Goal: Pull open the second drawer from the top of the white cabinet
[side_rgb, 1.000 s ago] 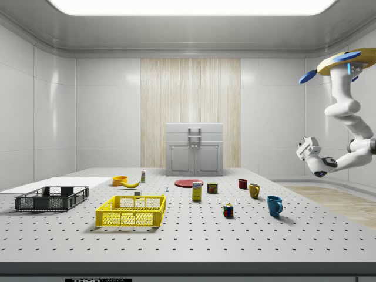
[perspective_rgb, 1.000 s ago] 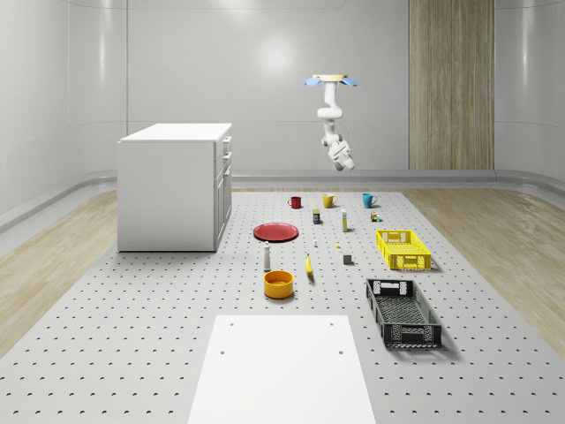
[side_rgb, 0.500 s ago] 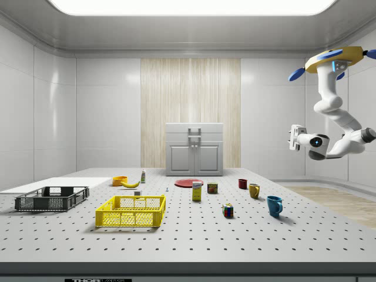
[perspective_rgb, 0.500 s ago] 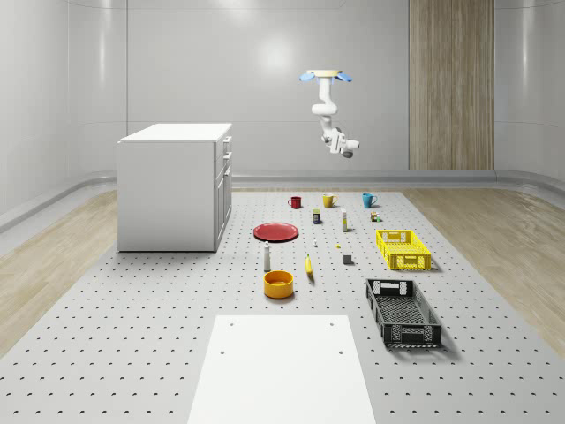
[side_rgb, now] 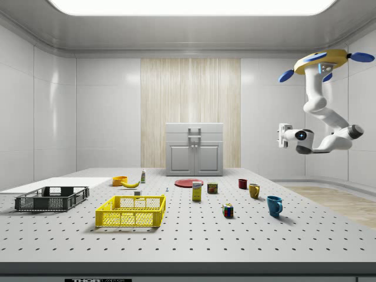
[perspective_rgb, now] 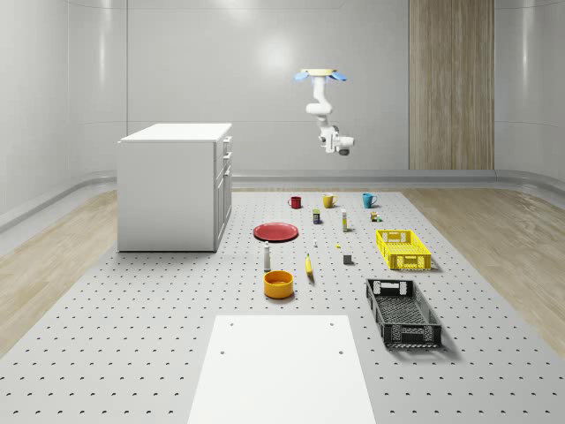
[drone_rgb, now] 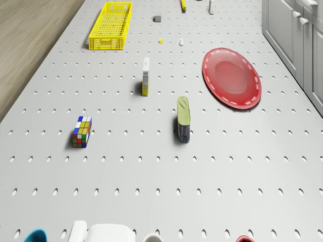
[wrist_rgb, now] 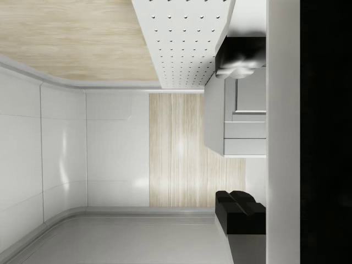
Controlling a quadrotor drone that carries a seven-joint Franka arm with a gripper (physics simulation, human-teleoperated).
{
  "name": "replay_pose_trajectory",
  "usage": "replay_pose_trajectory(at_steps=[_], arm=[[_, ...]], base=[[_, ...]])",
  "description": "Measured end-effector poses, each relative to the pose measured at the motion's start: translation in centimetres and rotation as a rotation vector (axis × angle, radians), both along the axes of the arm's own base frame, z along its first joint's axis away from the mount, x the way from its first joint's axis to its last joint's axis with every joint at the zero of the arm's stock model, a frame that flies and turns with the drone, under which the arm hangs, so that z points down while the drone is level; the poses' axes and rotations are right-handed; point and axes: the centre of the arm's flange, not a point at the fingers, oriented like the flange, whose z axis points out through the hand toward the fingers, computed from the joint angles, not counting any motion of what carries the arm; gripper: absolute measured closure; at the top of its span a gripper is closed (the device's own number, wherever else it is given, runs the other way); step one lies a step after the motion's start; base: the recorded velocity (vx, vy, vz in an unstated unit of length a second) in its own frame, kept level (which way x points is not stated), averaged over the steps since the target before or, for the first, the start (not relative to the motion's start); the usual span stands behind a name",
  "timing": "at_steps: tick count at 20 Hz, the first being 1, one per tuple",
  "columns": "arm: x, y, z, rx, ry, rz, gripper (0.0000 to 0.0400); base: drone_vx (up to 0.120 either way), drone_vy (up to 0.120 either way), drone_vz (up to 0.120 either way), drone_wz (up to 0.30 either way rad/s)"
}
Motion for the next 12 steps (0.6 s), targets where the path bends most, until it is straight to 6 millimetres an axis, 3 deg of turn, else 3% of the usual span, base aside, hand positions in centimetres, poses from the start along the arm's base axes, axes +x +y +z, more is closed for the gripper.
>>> replay_pose_trajectory(at_steps=[10, 12], arm=[[0.01, -0.01, -0.17, 0.017, 0.000, 0.000, 0.0100], [0.01, -0.01, -0.18, 0.018, 0.000, 0.000, 0.0100]], base=[[0.120, 0.000, 0.000, 0.000], [0.120, -0.120, 0.000, 0.000]])
